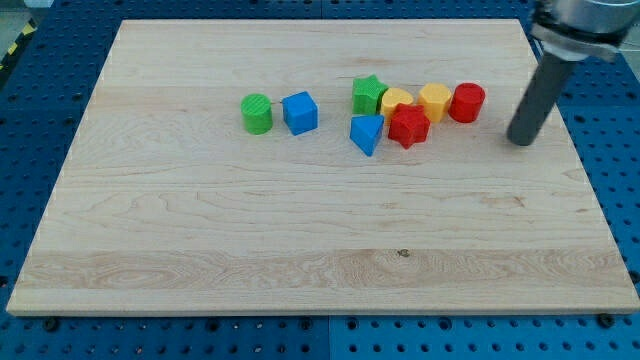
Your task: Move the red circle to the center right of the board
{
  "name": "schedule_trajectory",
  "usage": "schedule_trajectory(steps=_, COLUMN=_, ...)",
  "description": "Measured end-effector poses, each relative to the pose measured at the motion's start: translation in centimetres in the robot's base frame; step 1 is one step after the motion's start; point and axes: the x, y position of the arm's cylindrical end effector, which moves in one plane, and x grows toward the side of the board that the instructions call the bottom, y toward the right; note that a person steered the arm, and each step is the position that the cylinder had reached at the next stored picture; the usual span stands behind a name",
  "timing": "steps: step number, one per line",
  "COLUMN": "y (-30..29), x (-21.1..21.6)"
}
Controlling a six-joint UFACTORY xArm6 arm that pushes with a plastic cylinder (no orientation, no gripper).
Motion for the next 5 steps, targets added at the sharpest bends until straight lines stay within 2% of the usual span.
schedule_trajectory(steps=1, y=0.7, x=-2.9)
schedule_trajectory(steps=2, y=-0.3, x=-7.6)
schedule_trajectory(steps=3, y=-4.1, x=-10.9)
schedule_trajectory(steps=5, y=-11.6, x=-9.8)
